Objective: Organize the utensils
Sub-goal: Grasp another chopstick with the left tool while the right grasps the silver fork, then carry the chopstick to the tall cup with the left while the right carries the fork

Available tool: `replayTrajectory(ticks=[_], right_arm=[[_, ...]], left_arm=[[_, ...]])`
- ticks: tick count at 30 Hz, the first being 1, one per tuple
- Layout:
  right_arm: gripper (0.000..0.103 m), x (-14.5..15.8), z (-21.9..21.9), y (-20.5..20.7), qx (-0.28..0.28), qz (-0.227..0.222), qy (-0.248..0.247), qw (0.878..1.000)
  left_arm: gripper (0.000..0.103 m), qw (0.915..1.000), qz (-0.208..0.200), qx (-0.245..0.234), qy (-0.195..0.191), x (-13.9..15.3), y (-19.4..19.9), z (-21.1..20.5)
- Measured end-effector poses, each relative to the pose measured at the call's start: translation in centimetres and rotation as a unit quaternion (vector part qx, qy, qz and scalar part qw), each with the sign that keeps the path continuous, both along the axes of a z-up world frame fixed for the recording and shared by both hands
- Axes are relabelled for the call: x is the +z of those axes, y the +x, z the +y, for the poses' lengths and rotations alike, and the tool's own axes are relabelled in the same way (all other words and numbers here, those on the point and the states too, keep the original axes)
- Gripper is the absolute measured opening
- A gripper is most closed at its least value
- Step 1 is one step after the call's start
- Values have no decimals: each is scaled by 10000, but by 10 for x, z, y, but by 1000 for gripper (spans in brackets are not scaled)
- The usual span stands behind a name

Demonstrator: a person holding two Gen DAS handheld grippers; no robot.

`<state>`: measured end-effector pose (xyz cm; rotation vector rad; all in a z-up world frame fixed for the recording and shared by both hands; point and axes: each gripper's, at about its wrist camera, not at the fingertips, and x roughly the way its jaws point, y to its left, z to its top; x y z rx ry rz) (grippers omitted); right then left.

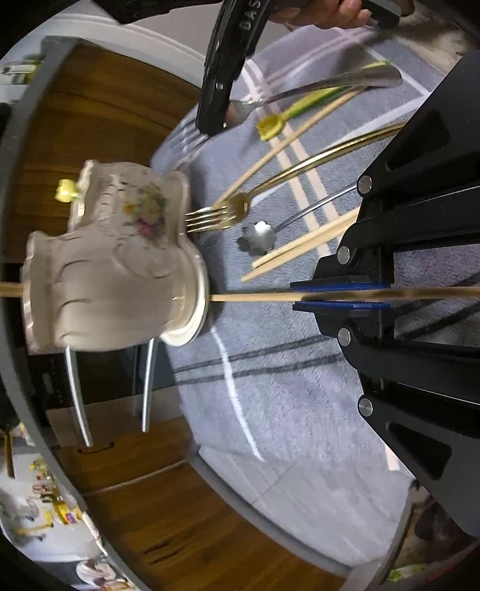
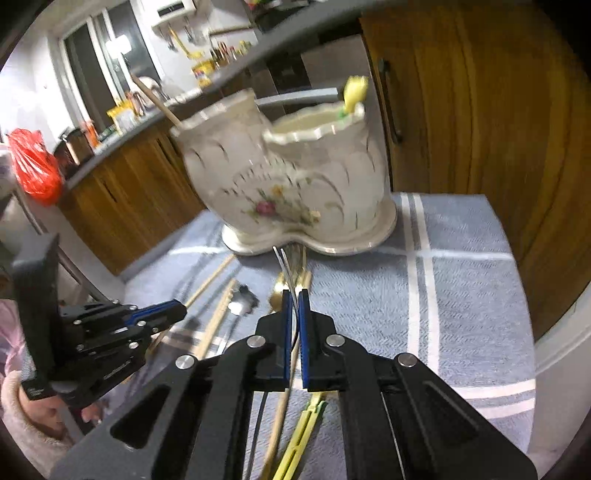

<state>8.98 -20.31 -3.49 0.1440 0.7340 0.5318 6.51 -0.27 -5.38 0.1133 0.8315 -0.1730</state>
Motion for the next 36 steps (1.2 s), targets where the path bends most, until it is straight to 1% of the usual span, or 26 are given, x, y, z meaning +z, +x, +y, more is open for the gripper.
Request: replayTrajectory(ticks=[2,4,8,11,14,17,19,21,25,27,32,36], right_arm=[[3,9,-1,-9,16,-236,51,9997],[3,17,-1,-16,63,-379,94,9992],[3,32,-2,-29,89,-698,88,9975],[3,36,0,-32,103,-798,76,9967],[3,36,3,-32,124,-809,44,9966],[3,40,-2,-35,156,-817,87,9965],[3,43,-4,-39,178,-863,142,9960],[3,47,-9,-43,190,-928,212,9953],[3,57,-17,-52,178,-1128,280,9931],[3,63,-21,-57,132,-1270,312,9913],[3,75,-32,-66,-69,-1614,325,9863],[3,82,-43,-65,-328,-1813,314,9824]], left_arm=[[5,9999,-82,31,-94,4,-3,4],[5,9998,-125,15,-176,8,-7,7],[5,9997,-152,-107,-187,13,-20,8],[5,9998,46,-182,-92,6,-21,8],[5,9989,351,-261,157,-4,-19,2],[5,9959,665,-417,456,-6,-14,-4],[5,9940,844,-441,541,-7,-11,-6],[11,9923,962,-463,636,-9,-8,-8],[11,9900,1046,-545,769,-9,-3,-10],[5,9892,1049,-572,844,-9,-1,-11],[5,9910,874,-529,868,-6,-5,-9],[5,9943,483,-665,671,10,-27,-9]])
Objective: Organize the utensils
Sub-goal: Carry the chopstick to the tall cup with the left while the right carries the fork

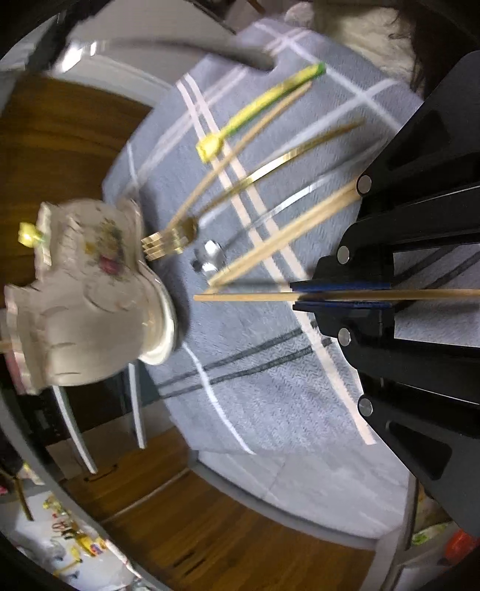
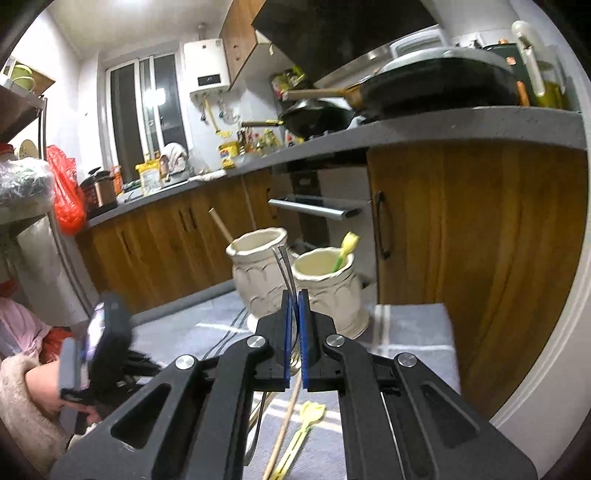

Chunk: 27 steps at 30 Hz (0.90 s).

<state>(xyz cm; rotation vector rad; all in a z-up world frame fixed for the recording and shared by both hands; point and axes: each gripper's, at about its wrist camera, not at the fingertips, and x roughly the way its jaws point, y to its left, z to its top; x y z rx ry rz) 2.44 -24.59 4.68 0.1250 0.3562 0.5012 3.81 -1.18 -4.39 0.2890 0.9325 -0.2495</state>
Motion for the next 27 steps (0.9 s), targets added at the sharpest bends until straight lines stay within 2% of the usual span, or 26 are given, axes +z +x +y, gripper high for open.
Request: replayTrajectory(ticks=[4,10,15,18,25,27], right_arm=[[3,11,-9,9,-249,-109,99,9996],[3,35,4,32,-439,-454,40,9980],[3,53,14,51,-625,-798,77,9948],[3,63,14,60,-738,-1016,210,9919],[3,65,8,80,-977,-1348,547,9845],[3,62,3,86,-1081,-1425,687,9815]], left_arm=[[5,9978,-479,-181,-423,23,-22,1],[5,9813,-1425,-563,-1168,67,-33,-5],[5,9639,-2138,-400,-1535,95,-19,2],[5,9530,-2560,-309,-1593,111,-14,11],[5,9251,-3120,154,-2160,138,9,49],[5,9198,-3239,265,-2201,143,22,54]])
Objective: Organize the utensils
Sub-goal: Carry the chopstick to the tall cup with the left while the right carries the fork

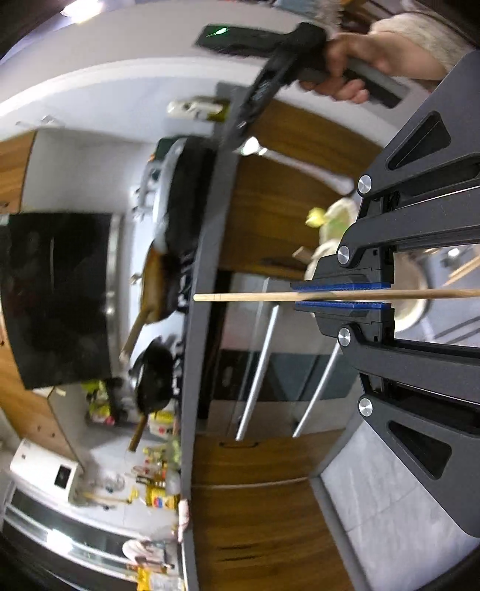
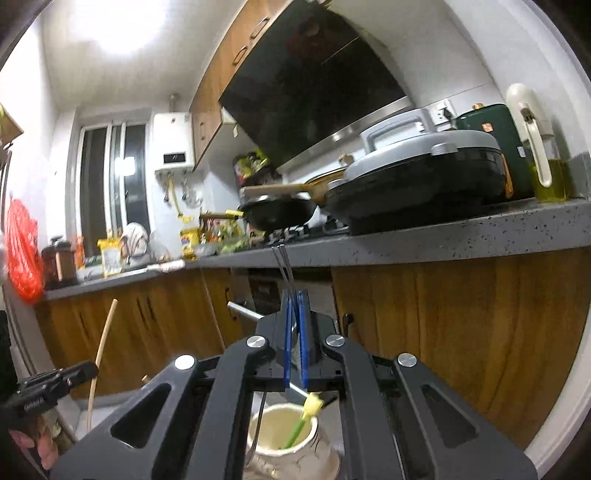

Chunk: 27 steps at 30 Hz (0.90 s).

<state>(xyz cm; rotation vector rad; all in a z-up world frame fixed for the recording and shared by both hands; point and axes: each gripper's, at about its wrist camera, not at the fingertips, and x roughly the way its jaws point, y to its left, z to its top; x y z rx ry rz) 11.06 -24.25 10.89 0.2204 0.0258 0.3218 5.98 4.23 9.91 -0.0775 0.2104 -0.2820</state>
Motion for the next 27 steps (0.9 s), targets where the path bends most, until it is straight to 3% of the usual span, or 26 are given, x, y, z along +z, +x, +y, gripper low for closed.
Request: replayTrajectory(ticks=[3,7,12,20,24,27], right_arm=[[3,-8,-6,6,-152,-142,182,9996],[3,-21,-9,19,-276,14,326,9991],[3,-31,-5,30,-350,81,330,9988],[3,-39,-2,34,-458,105,405,9981],[3,-45,4,38,-408,204,255,9986],[3,-49,9,43,-319,342,117,9988]], left_arm=[[5,9996,-181,163,-133,6,26,4],[5,9987,-289,230,-357,9,75,-1],[5,9985,-419,219,-262,4,109,-19],[5,9967,-483,233,-606,-2,131,-25],[5,9975,-483,238,-452,-9,131,-31],[5,9976,-335,185,-581,-19,126,-25]])
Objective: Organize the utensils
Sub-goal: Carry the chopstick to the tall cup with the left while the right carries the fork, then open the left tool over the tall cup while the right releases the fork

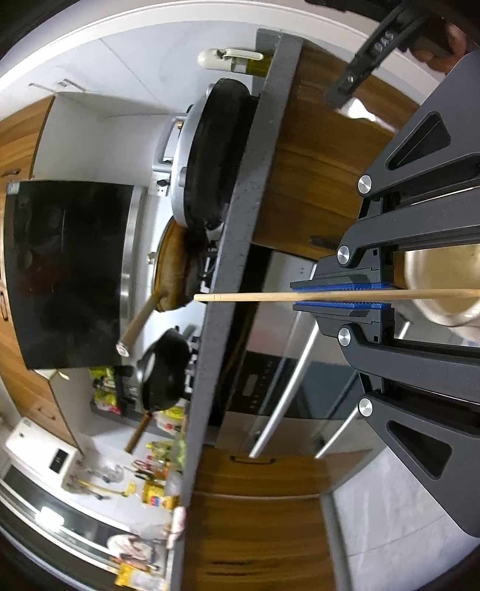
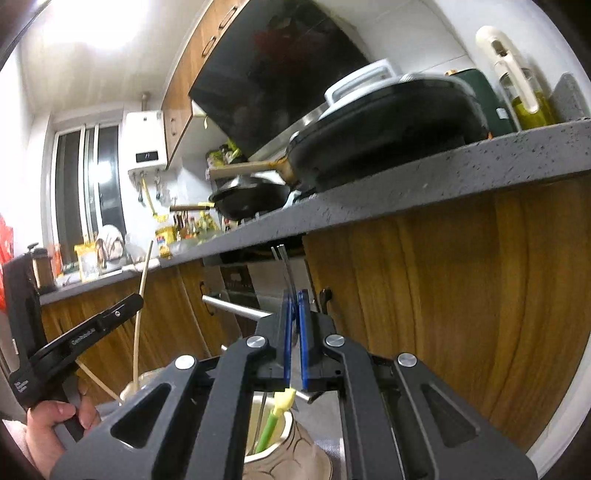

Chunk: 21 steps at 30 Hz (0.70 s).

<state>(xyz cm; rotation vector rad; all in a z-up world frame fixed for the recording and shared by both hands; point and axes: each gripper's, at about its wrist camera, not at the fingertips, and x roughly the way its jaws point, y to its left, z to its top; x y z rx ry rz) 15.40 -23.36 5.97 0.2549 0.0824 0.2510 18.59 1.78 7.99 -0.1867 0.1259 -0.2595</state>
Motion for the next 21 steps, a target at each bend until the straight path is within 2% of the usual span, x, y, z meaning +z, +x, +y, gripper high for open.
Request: replayTrajectory(ticks=[3,9,21], right_arm=[[3,-4,5,4,85,106,-90,9999],[3,-14,11,12,306,421,-147,9985],[4,-28,15,22,252,833,-267,9958]], left_arm=[[5,9998,109,-116,-130,-9,-10,10],[5,9990,198,-391,-125,-21,-37,24],[5,9969,464,-416,475,-44,-43,7]])
